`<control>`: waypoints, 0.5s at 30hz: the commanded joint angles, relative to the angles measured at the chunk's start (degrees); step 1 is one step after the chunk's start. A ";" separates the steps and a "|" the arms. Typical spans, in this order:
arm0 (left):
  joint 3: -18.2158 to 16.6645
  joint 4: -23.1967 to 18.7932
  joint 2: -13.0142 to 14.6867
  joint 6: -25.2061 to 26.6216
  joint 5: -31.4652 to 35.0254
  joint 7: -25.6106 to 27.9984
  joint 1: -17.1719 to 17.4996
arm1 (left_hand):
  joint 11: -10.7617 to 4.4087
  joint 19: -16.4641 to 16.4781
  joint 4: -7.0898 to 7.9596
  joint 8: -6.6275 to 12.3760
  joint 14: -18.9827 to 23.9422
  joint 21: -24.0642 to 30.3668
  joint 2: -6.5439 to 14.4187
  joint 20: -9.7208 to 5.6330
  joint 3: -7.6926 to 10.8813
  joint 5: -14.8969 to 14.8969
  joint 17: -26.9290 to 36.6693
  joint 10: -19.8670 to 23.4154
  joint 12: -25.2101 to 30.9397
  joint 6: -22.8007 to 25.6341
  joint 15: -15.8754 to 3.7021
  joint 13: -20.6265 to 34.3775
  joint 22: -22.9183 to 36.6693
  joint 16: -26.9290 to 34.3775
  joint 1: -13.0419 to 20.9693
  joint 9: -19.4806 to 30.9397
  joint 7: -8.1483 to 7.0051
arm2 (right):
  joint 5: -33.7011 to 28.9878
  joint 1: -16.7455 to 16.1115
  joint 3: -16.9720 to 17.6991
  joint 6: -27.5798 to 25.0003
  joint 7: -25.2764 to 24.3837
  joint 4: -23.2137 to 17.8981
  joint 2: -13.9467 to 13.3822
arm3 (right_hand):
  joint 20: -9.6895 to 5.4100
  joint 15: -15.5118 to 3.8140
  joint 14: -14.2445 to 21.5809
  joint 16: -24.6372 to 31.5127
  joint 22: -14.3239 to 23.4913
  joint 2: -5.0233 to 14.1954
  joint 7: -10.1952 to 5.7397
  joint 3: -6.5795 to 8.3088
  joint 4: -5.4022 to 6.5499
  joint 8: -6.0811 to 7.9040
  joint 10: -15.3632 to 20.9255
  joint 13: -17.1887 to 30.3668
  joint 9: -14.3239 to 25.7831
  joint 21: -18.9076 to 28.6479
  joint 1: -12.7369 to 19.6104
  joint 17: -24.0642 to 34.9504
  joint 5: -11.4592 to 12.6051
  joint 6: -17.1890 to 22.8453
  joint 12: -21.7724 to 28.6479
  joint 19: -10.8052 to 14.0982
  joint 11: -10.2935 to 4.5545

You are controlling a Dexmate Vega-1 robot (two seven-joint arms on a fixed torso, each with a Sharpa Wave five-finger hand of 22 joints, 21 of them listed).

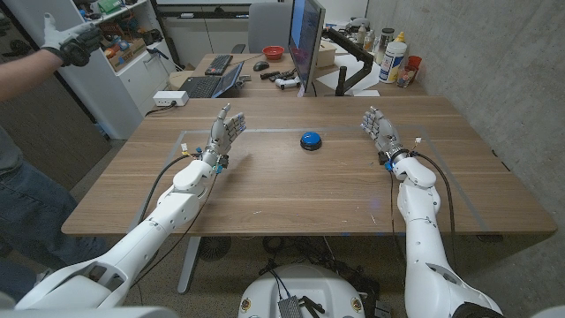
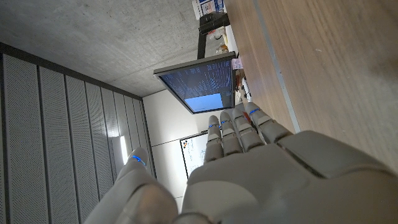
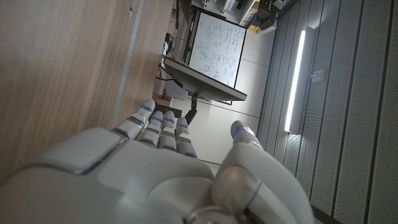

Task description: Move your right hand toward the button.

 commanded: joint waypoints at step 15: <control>0.57 0.38 0.15 -0.08 1.00 -0.12 -0.21 | 0.00 0.37 -0.28 0.34 0.69 0.02 0.05 -1.07 -0.51 0.59 0.13 0.95 0.41 0.75 0.00 0.31 0.17 0.34 0.46 0.07 0.15 | -6.84 -1.60 1.32 -1.28 0.30 -5.69 2.51 | -1.16 0.06 0.54 0.13 0.22 0.02 -1.13 0.14 -0.97 0.41 0.98 0.16 0.31 -0.45 1.32 0.00 0.34 0.89 0.22 0.10 0.09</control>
